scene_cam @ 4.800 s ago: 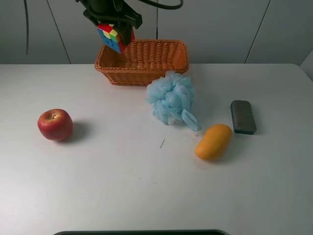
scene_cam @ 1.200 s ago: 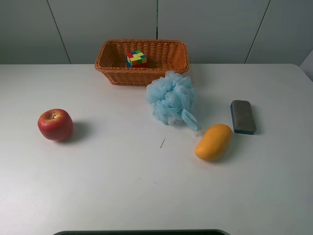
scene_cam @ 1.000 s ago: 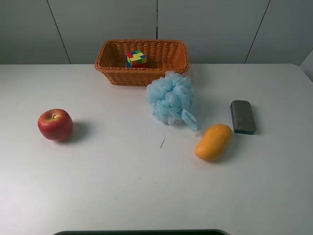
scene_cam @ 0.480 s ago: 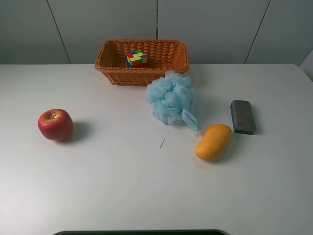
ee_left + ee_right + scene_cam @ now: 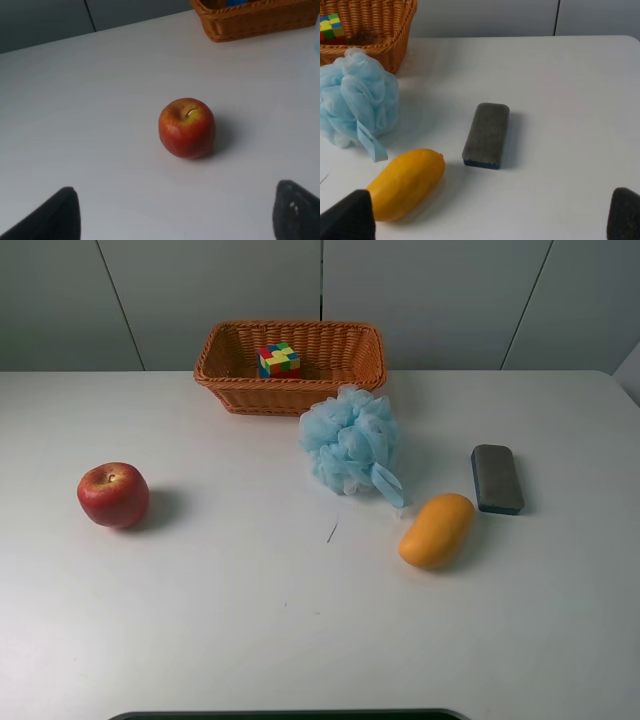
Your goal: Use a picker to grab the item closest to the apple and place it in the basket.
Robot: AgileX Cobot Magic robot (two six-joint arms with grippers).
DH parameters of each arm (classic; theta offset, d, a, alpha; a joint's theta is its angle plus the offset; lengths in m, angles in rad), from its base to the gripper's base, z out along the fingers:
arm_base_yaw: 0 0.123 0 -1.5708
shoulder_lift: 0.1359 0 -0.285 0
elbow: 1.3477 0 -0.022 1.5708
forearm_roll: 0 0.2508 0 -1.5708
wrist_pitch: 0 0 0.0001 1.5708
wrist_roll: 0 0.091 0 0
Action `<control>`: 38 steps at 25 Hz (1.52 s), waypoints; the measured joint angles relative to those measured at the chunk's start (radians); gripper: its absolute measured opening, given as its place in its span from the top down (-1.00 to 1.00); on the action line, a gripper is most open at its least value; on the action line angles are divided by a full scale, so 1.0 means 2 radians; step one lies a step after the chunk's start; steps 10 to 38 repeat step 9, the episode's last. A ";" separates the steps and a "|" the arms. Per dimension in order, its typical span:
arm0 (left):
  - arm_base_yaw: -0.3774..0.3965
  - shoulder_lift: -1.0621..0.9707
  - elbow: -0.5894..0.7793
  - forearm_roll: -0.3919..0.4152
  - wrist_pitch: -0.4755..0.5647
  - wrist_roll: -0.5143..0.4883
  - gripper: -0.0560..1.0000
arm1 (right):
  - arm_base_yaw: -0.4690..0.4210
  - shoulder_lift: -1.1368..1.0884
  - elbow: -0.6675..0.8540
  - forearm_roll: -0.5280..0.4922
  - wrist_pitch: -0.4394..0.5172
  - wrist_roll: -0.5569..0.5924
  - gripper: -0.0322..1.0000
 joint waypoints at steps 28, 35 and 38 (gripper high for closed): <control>0.000 0.000 0.000 0.000 0.000 0.000 -0.51 | 0.000 0.000 0.000 0.000 0.000 0.000 -0.41; 0.000 0.000 0.000 0.000 0.000 0.000 -0.51 | 0.000 0.000 0.000 0.000 0.000 0.000 -0.41; 0.000 0.000 0.000 0.000 0.000 0.000 -0.51 | 0.000 0.000 0.000 0.000 0.000 0.000 -0.41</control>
